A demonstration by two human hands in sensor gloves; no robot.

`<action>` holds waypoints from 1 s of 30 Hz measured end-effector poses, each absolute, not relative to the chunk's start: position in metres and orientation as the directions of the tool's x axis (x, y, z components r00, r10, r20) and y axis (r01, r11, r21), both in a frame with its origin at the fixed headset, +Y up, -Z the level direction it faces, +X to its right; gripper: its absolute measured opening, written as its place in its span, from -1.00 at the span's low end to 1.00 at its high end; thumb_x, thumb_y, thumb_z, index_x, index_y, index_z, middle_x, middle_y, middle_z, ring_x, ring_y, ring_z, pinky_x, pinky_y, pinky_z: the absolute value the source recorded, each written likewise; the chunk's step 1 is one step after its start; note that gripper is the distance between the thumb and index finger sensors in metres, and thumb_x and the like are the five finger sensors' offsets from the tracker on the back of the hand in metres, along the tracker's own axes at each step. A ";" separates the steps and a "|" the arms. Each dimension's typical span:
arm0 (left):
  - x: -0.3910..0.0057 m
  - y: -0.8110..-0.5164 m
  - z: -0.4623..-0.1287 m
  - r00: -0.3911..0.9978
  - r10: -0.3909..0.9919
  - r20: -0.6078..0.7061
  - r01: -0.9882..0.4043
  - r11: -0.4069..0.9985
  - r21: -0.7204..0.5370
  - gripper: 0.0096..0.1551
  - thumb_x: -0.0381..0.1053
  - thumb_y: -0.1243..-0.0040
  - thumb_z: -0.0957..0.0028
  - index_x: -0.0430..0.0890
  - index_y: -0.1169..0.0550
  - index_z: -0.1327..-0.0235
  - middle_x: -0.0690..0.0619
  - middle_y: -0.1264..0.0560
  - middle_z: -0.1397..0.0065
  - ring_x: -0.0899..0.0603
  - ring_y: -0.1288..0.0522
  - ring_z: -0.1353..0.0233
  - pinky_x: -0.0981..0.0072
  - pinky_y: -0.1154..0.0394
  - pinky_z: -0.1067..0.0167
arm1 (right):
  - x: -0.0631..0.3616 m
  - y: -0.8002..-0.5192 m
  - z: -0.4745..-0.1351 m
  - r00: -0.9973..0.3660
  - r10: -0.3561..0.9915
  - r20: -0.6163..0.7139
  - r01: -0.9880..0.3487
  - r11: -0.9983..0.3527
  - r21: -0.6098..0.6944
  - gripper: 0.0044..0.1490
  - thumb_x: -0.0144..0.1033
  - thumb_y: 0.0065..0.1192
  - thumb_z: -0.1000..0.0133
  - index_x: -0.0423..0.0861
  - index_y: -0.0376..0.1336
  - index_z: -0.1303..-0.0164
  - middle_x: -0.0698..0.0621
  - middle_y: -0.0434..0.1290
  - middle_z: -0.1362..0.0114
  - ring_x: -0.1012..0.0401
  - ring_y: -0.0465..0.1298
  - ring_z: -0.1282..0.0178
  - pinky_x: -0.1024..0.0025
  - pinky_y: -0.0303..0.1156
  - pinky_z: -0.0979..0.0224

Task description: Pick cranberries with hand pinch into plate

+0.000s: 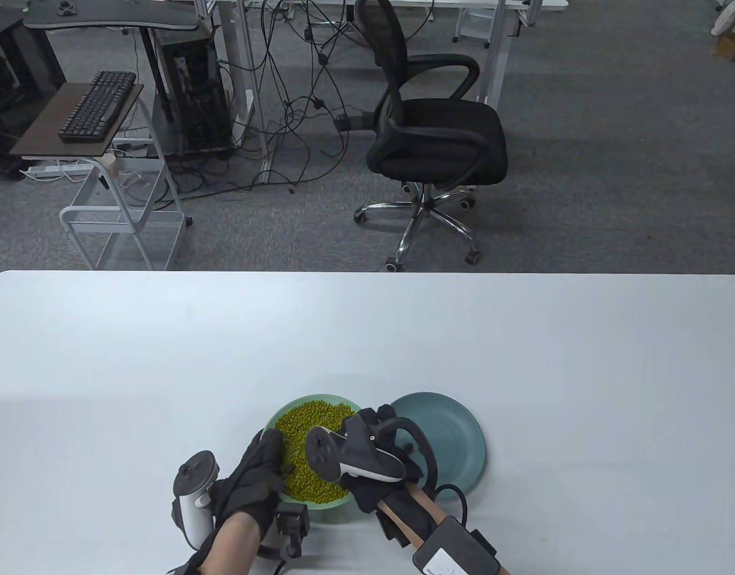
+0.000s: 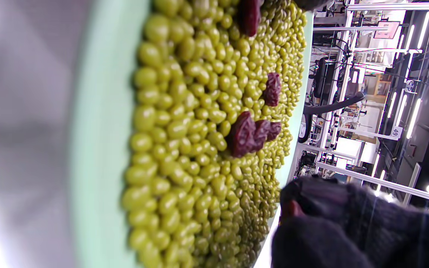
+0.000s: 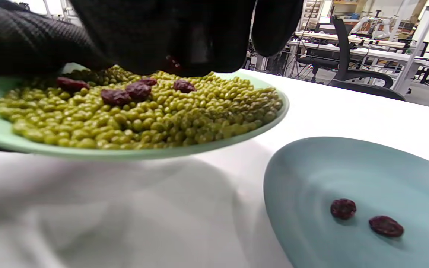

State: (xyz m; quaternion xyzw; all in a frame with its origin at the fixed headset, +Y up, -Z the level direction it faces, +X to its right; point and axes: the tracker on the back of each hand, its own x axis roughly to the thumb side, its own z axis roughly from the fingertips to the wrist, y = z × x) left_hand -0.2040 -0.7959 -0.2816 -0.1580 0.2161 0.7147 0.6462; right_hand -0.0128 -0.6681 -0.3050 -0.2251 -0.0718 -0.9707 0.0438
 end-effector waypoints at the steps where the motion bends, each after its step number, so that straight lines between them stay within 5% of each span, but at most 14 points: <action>1: -0.204 -0.796 -0.282 -0.115 0.855 -0.505 -0.992 -0.071 0.105 -0.44 0.25 0.13 -0.66 0.03 -0.15 -0.76 -0.11 -0.58 -0.39 -0.13 -0.75 -0.25 0.21 -0.73 -0.16 | -0.011 -0.667 -0.305 -0.899 -0.047 0.436 0.109 -0.987 0.120 -0.35 -0.12 0.36 -0.23 -0.24 0.35 -0.41 -0.24 0.36 -0.65 -0.25 0.27 -0.67 -0.47 -0.07 -0.54; 16: -0.204 -0.796 -0.282 -0.110 0.856 -0.505 -0.992 -0.066 0.105 -0.44 0.25 0.13 -0.66 0.03 -0.15 -0.76 -0.11 -0.58 -0.39 -0.13 -0.75 -0.25 0.21 -0.73 -0.16 | 0.052 -0.680 -0.324 -0.981 0.131 0.142 -0.116 -0.987 0.112 -0.35 -0.15 0.35 -0.26 -0.28 0.33 -0.43 -0.29 0.34 -0.66 -0.30 0.26 -0.65 -0.48 -0.07 -0.54; 30: -0.204 -0.796 -0.282 -0.110 0.856 -0.504 -0.992 -0.067 0.103 -0.44 0.25 0.13 -0.66 0.03 -0.15 -0.76 -0.11 -0.58 -0.39 -0.13 -0.75 -0.24 0.21 -0.73 -0.16 | 0.095 -0.713 -0.343 -0.991 0.114 -0.068 -0.122 -0.986 0.114 -0.34 -0.15 0.34 -0.26 -0.29 0.33 -0.44 -0.30 0.32 -0.66 -0.31 0.25 -0.65 -0.47 -0.08 -0.54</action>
